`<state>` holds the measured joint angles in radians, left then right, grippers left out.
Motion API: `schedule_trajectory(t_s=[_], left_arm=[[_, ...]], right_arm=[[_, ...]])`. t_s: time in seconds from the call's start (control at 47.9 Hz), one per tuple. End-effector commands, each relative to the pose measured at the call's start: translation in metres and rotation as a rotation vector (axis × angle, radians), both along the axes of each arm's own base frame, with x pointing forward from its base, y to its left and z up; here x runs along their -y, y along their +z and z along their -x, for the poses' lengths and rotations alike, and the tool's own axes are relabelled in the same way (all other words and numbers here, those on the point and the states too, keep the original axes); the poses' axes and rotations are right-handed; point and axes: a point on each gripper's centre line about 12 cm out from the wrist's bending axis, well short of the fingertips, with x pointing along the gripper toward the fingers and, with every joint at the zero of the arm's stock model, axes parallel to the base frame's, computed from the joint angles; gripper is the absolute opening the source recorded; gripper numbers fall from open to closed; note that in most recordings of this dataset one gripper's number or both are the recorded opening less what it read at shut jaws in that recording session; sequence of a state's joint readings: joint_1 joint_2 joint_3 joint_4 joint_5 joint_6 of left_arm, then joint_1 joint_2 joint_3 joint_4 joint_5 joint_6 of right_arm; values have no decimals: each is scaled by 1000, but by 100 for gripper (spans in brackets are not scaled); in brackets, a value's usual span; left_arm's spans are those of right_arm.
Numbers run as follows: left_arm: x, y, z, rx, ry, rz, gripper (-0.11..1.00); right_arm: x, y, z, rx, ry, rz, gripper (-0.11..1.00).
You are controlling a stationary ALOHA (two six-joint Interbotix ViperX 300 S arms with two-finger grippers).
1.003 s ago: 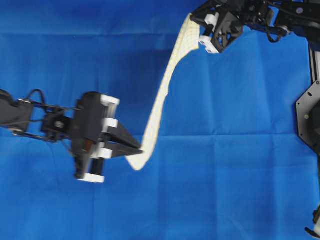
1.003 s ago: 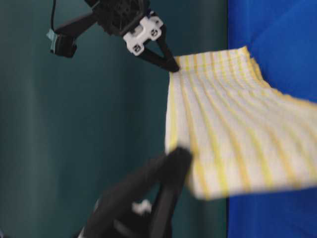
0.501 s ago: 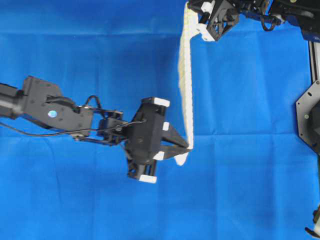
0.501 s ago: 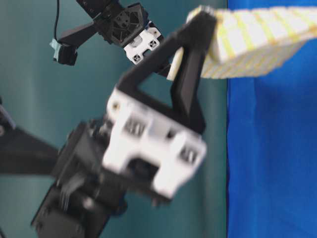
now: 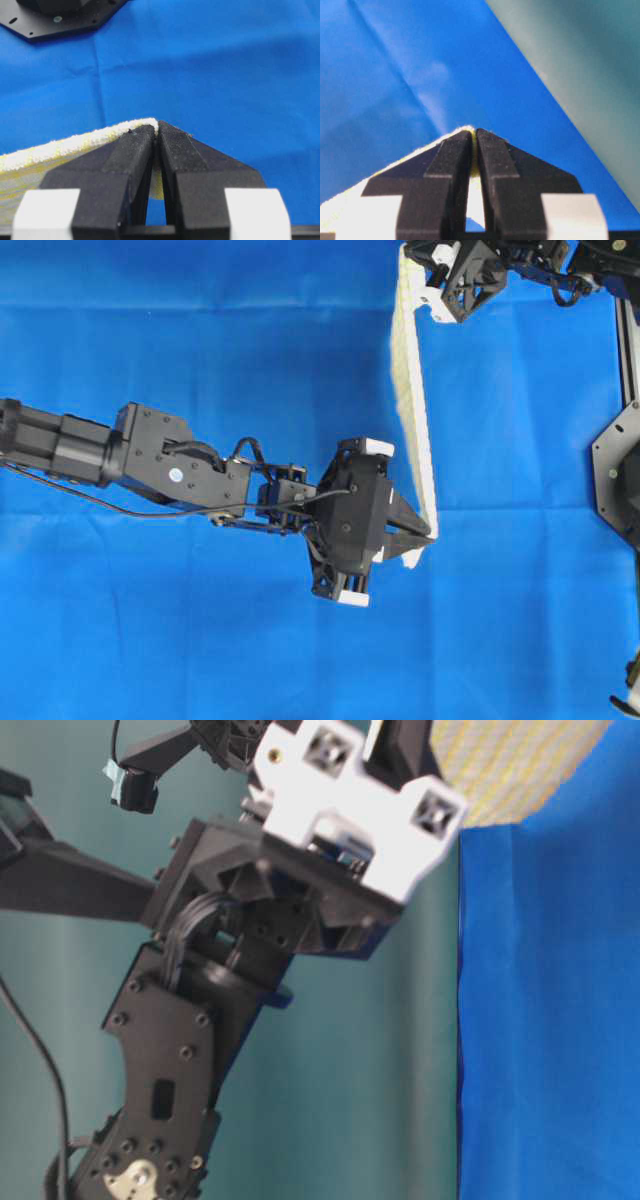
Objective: Fold the yellow towel.
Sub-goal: 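Lift the strip and rotate it vertical, right gripper moving to top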
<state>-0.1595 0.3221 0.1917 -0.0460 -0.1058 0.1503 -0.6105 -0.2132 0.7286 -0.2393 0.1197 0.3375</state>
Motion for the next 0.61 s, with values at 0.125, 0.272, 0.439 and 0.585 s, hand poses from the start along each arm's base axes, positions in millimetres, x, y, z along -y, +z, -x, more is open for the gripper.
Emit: schedule_trajectory(t_s=[0.125, 0.272, 0.439, 0.585], left_arm=[[16, 12, 7, 42, -31, 7, 2], [14, 3, 25, 51, -24, 27, 2], [16, -10, 56, 58, -24, 58, 2], [16, -21, 81, 35, -11, 113, 2]], right_arm=[[17, 9, -2, 30, -34, 20, 3], [19, -7, -25, 6, 0, 0, 3], [22, -28, -59, -5, 46, -15, 3], [22, -35, -89, -4, 83, -14, 3]])
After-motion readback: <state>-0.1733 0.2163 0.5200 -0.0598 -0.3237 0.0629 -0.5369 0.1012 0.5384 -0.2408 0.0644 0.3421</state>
